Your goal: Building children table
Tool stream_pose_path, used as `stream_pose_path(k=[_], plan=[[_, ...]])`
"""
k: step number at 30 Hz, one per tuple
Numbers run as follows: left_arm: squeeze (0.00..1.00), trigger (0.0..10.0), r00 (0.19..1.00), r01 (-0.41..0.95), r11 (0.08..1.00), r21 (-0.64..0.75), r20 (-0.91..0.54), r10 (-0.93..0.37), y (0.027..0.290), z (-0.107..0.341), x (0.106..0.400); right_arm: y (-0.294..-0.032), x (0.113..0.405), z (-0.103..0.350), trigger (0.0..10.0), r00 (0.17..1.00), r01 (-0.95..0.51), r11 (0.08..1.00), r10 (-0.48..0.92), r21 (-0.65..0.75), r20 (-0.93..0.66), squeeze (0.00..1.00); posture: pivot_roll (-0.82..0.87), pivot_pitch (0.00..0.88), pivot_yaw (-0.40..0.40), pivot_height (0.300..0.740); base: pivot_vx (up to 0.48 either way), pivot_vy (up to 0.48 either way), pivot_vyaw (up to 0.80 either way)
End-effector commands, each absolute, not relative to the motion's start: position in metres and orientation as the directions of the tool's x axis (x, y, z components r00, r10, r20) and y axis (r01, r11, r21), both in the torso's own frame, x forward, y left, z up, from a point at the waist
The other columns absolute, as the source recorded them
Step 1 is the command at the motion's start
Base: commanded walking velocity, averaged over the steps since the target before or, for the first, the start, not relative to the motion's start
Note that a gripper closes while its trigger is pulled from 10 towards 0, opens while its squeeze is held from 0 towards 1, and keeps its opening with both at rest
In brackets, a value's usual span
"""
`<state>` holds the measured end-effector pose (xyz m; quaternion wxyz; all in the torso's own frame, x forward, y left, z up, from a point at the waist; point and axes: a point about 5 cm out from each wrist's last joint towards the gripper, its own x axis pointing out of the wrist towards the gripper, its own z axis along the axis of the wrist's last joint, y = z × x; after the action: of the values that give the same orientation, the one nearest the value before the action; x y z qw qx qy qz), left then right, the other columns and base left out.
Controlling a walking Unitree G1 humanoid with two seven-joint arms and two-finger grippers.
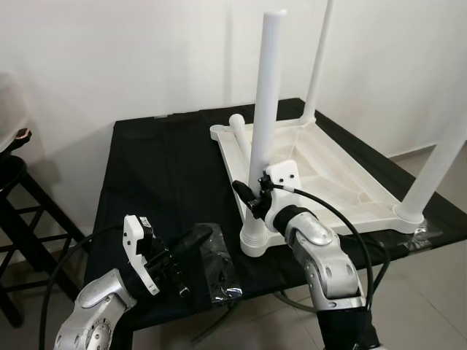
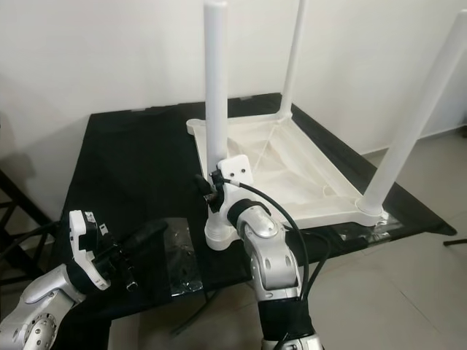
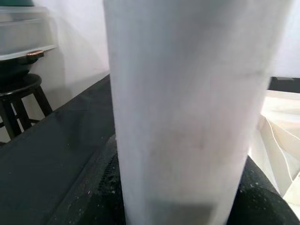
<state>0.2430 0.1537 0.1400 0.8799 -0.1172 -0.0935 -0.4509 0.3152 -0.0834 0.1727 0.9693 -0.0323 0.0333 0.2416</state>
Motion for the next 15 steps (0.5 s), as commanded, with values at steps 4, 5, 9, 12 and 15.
stream_pose_path(k=[4,5,9,12,15], plan=[[0.00,10.0,0.587,0.808,0.576,-0.126,0.259,-0.767,0.159,0.139,0.244,-0.089,0.310,0.146,10.0,0.882,-0.410,0.912,0.393,-0.010,-0.260,0.14,0.02,0.008,0.016,0.740,0.000,0.000,0.00],[0.00,10.0,0.587,0.808,0.576,-0.126,0.259,-0.767,0.159,0.139,0.244,-0.089,0.310,0.146,10.0,0.882,-0.410,0.912,0.393,-0.010,-0.260,0.14,0.02,0.008,0.016,0.740,0.000,0.000,0.00],[0.00,10.0,0.583,0.811,0.571,-0.128,0.257,-0.771,0.157,0.138,0.244,-0.087,0.322,0.170,10.0,0.868,-0.466,0.884,0.465,0.038,-0.172,1.00,0.02,0.004,0.014,0.740,0.000,0.000,0.00],[0.00,10.0,0.583,0.811,0.571,-0.128,0.257,-0.771,0.157,0.138,0.245,-0.084,0.327,0.181,10.0,0.807,-0.577,0.816,0.574,0.024,-0.138,1.00,0.03,0.000,0.010,0.740,0.000,0.000,0.00],[0.00,10.0,0.584,0.810,0.572,-0.127,0.258,-0.769,0.157,0.137,0.245,-0.081,0.330,0.189,10.0,0.725,-0.682,0.731,0.677,-0.001,-0.126,1.00,0.03,0.000,0.010,0.740,0.000,0.000,0.00]])
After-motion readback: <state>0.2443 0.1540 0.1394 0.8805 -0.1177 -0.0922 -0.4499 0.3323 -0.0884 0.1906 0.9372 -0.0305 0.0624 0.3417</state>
